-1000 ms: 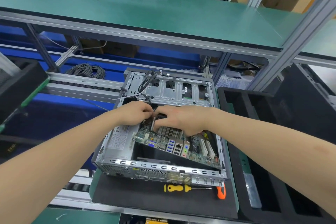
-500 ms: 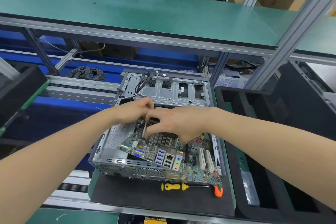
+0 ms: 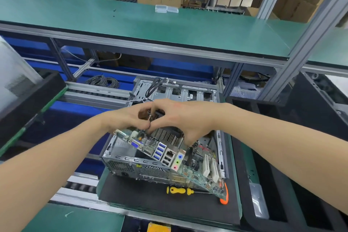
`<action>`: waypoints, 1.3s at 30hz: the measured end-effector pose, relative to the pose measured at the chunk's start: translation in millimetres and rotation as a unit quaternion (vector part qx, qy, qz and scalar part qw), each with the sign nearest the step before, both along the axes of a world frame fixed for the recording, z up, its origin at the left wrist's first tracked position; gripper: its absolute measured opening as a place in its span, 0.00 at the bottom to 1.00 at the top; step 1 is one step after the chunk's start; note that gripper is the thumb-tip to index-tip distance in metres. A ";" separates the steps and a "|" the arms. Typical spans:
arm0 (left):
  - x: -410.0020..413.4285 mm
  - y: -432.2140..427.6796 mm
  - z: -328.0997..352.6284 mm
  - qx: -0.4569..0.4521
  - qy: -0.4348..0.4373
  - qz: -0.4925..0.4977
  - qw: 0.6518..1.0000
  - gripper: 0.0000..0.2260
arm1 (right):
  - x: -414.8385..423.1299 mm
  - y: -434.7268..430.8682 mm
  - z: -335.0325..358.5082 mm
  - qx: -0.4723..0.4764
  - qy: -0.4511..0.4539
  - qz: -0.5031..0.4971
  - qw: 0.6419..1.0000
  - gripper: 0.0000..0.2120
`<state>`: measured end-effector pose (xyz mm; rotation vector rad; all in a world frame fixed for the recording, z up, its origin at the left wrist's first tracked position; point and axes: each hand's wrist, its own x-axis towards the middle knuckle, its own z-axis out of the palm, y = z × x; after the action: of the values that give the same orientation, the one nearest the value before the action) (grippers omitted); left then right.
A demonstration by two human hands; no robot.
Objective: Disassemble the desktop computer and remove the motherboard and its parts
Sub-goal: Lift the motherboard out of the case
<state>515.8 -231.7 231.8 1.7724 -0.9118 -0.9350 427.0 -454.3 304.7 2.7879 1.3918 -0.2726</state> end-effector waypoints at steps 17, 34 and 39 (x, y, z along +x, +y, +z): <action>-7.6 32.1 -0.2 0.054 -0.120 -0.038 0.991 0.39 | -29.3 44.2 -29.0 -0.059 -0.121 0.055 0.989 0.42; -12.1 46.8 -23.1 0.001 -0.102 -0.008 0.995 0.25 | -62.5 64.6 -57.3 0.141 0.049 -0.387 0.910 0.43; -10.7 47.3 -25.8 -0.017 -0.115 0.009 0.993 0.28 | -54.0 62.5 -55.4 0.147 0.027 -0.396 0.906 0.38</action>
<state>505.1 -184.3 206.0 1.8815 -1.0471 -0.7087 373.1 -391.8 249.3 3.4758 0.2253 -0.1414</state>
